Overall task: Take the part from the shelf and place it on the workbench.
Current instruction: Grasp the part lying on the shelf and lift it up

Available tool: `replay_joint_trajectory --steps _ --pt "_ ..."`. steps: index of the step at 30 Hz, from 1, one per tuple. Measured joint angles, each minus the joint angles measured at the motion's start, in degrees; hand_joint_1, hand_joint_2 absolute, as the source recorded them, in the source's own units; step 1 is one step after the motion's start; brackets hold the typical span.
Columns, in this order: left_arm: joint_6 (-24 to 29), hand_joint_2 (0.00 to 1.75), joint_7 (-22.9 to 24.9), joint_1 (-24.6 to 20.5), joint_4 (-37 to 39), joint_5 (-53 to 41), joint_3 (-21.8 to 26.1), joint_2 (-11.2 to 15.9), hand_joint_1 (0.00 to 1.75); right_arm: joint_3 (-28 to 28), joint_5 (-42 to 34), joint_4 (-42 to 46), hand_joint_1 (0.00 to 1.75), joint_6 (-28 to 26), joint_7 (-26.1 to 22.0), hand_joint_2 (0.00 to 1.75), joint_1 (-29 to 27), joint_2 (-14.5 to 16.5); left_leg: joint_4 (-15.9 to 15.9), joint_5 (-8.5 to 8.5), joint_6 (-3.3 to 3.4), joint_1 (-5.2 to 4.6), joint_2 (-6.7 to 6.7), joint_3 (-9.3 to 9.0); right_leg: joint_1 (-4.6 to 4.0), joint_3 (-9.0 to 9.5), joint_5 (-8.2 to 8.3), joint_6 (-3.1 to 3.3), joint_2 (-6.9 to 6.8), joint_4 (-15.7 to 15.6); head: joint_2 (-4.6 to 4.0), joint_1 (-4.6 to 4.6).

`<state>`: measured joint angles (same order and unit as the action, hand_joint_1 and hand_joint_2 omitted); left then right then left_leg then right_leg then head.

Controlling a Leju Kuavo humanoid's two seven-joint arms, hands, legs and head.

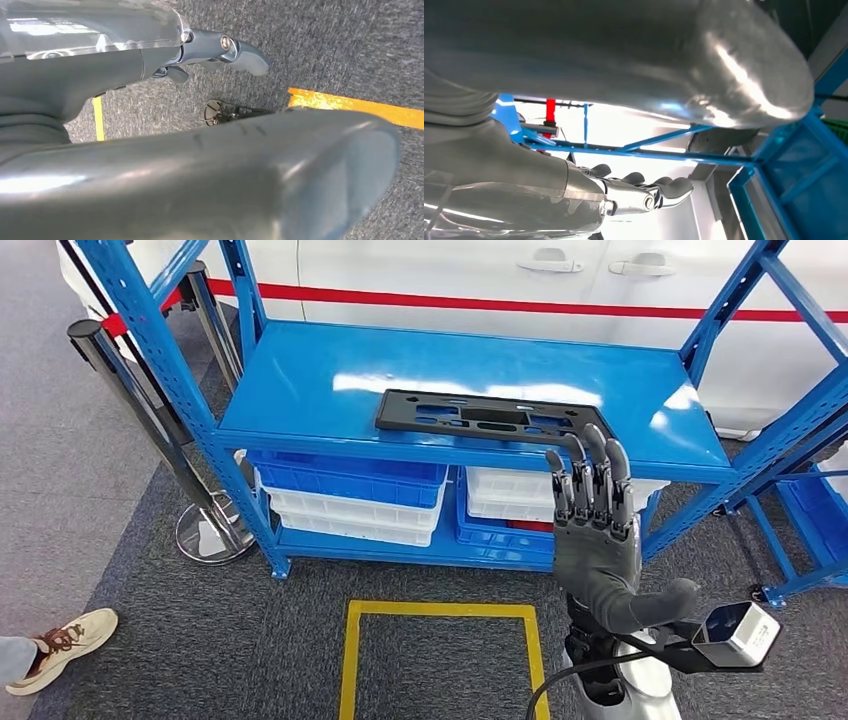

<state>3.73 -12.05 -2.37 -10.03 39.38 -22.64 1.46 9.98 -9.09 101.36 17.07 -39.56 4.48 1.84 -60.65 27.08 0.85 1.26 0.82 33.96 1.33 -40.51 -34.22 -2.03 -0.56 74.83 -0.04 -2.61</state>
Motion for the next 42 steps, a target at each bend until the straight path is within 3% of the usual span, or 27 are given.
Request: replay_joint_trajectory --steps 1,2,4,5,7,8,11,15,16,17,19,21,24,26,27,30,31,32,34,36,40,42 --pt "-0.05 0.00 -0.16 0.01 0.00 0.02 0.00 0.01 0.00 0.01 -0.01 -0.11 0.00 0.00 0.00 0.00 -0.06 0.00 0.00 0.02 0.08 -0.24 0.05 -0.02 -0.21 -0.47 0.57 0.35 0.03 0.54 0.00 0.00" --pt "-0.08 0.00 -0.37 0.01 0.00 0.02 0.00 0.01 0.00 0.01 -0.01 -0.19 0.00 0.00 0.00 0.00 -0.09 -0.01 0.00 0.04 0.14 -0.50 0.13 -0.10 -0.50 0.15 2.15 0.89 0.10 -1.13 0.00 0.00" --pt "-0.16 0.00 -0.74 0.00 0.00 0.01 0.00 -0.06 0.00 0.01 -0.03 -0.22 0.00 0.01 0.00 0.00 -0.05 -0.03 0.08 0.11 0.25 -0.82 0.27 -0.32 -1.30 3.49 6.07 2.71 0.43 -8.49 0.00 -0.04" --pt "-0.22 0.00 -0.90 -0.04 0.00 0.01 0.01 -0.09 0.00 0.01 -0.04 -0.20 0.00 0.03 -0.01 0.00 -0.04 -0.04 0.15 0.12 0.24 -0.91 0.33 -0.35 -1.67 4.95 7.26 3.58 0.52 -11.79 0.00 -0.09" --pt "-0.38 0.00 -1.18 -0.08 0.00 0.03 0.02 -0.18 0.00 0.01 -0.05 -0.16 0.00 0.16 -0.02 0.00 -0.01 -0.04 0.41 0.01 -0.01 -0.77 0.33 -0.30 -2.24 6.15 7.74 4.63 0.60 -14.75 0.00 -0.10" --pt "-0.43 0.00 -1.31 -0.11 0.00 0.04 0.02 -0.16 0.00 0.01 -0.05 -0.14 0.00 0.26 -0.02 0.00 -0.02 -0.04 0.65 -0.10 -0.25 -0.79 0.32 -0.36 -2.38 6.24 7.91 4.67 0.58 -15.23 0.00 -0.06" --pt "-0.50 0.00 -1.67 -0.08 0.00 0.08 0.02 -0.18 0.00 -0.01 -0.05 -0.09 0.00 0.52 -0.02 0.00 0.01 -0.05 -0.36 0.96 -0.94 -0.99 0.07 -0.27 -1.60 7.66 8.89 4.10 0.32 -17.64 0.00 -0.03" --pt "-0.60 0.00 -1.95 -0.06 0.02 0.20 0.02 -0.07 0.00 -0.05 -0.05 -0.16 0.00 0.62 0.03 0.00 -0.20 -0.07 -12.22 6.74 -1.99 -0.64 -0.30 5.26 -1.31 8.11 9.13 3.77 -0.10 -18.32 0.00 -0.07" --pt "-0.63 0.00 -1.98 0.00 0.02 0.22 0.02 -0.04 0.00 -0.06 -0.05 -0.19 0.00 0.62 0.04 0.00 -0.28 -0.07 -13.35 6.67 -2.25 -0.50 -0.37 5.83 -1.25 8.03 9.04 3.65 -0.11 -18.14 0.00 -0.07" --pt "-0.65 0.00 -2.01 0.03 0.02 0.24 0.02 -0.01 0.00 -0.06 -0.05 -0.20 0.00 0.63 0.04 0.00 -0.34 -0.07 -12.29 5.49 -2.51 -0.34 -0.43 5.30 -1.14 7.97 8.90 3.45 -0.10 -17.89 0.00 -0.08" --pt "-0.74 0.00 -2.15 0.03 0.02 0.47 0.04 0.08 0.00 -0.07 -0.05 -0.21 0.00 0.65 0.04 0.00 -0.40 -0.07 -5.39 1.97 -2.90 0.04 -0.59 1.79 -0.90 7.82 8.39 2.77 -0.08 -17.02 0.00 -0.08" --pt "-1.04 0.00 -2.36 -0.05 0.02 1.04 0.15 0.11 0.00 -0.08 -0.07 -0.21 0.00 0.74 0.06 0.00 -0.38 -0.07 -0.29 0.43 -2.30 0.12 -0.47 -0.69 -1.01 7.36 7.84 2.00 -0.05 -15.86 0.00 0.02" --pt "-1.68 0.00 -2.47 0.00 0.02 1.92 0.61 0.11 0.00 -0.09 -0.11 -0.27 0.00 1.13 0.04 0.00 -0.38 -0.07 0.20 0.40 -0.68 -0.15 -0.23 -0.63 -1.10 6.88 7.75 1.31 0.00 -15.35 0.00 0.24" --pt "-1.93 0.00 -2.49 0.04 0.02 2.13 0.91 0.15 0.00 -0.16 -0.14 -0.29 0.00 1.28 0.04 0.00 -0.33 -0.10 0.36 0.14 -0.02 -0.06 -0.28 -0.58 -0.90 6.26 6.63 0.87 0.07 -13.94 0.00 0.30" --pt "-2.04 0.00 -2.50 0.03 0.02 2.24 1.02 0.16 0.00 -0.19 -0.16 -0.31 0.00 1.33 0.04 0.00 -0.30 -0.13 0.44 0.04 0.25 0.02 -0.30 -0.53 -0.81 5.27 5.25 0.60 0.11 -11.78 0.00 0.36" --pt "-2.49 0.00 -2.50 0.04 0.02 2.67 1.25 0.16 0.00 -0.20 -0.21 -0.60 0.00 1.40 0.04 0.00 -0.35 -0.19 0.43 0.02 0.51 -0.09 -0.32 -0.32 -0.63 0.25 0.59 0.05 0.19 -1.42 0.00 0.46" --pt "-2.64 0.00 -2.50 0.06 0.02 2.77 1.34 0.16 0.00 -0.20 -0.22 -0.73 0.00 1.40 0.04 0.00 -0.38 -0.20 0.43 0.03 0.53 -0.15 -0.31 -0.30 -0.62 -0.71 0.47 0.07 0.21 0.31 0.00 0.46" --pt "-2.76 0.00 -2.50 0.07 0.02 2.85 1.43 0.17 0.00 -0.19 -0.22 -0.82 0.00 1.40 0.04 0.00 -0.38 -0.20 0.43 0.04 0.53 -0.21 -0.26 -0.34 -0.64 -0.54 1.53 0.25 0.24 -0.26 0.00 0.46" --pt "-2.93 0.00 -2.50 0.04 0.02 2.93 1.56 0.16 0.00 -0.19 -0.22 -0.88 0.00 1.39 0.04 0.00 -0.28 -0.24 0.45 0.08 0.52 -0.34 -0.14 -0.56 -0.95 2.64 5.56 1.13 0.39 -7.11 0.00 0.46" --pt "-3.02 0.00 -2.51 -0.02 0.02 2.94 1.61 0.05 0.00 -0.19 -0.23 -0.89 0.00 1.38 0.03 0.00 -0.10 -0.27 0.56 0.12 0.33 -0.50 -0.07 -0.63 -1.46 5.78 7.86 2.17 0.46 -13.75 0.00 0.48" --pt "-3.14 0.00 -2.51 -0.07 0.02 2.93 1.73 -0.09 0.00 -0.18 -0.23 -0.87 0.00 1.34 0.04 0.00 0.01 -0.28 1.25 0.33 -0.92 -0.41 -0.22 -1.07 -1.67 7.08 7.83 3.11 0.42 -16.66 0.00 0.60" --pt "-3.22 0.00 -2.52 -0.09 0.02 2.92 1.83 -0.08 0.00 -0.14 -0.20 -0.85 0.00 1.32 0.09 0.00 0.04 -0.28 -1.14 1.61 -1.39 -0.52 -0.39 -0.26 -1.28 8.33 7.99 3.51 0.32 -18.10 0.00 0.56"
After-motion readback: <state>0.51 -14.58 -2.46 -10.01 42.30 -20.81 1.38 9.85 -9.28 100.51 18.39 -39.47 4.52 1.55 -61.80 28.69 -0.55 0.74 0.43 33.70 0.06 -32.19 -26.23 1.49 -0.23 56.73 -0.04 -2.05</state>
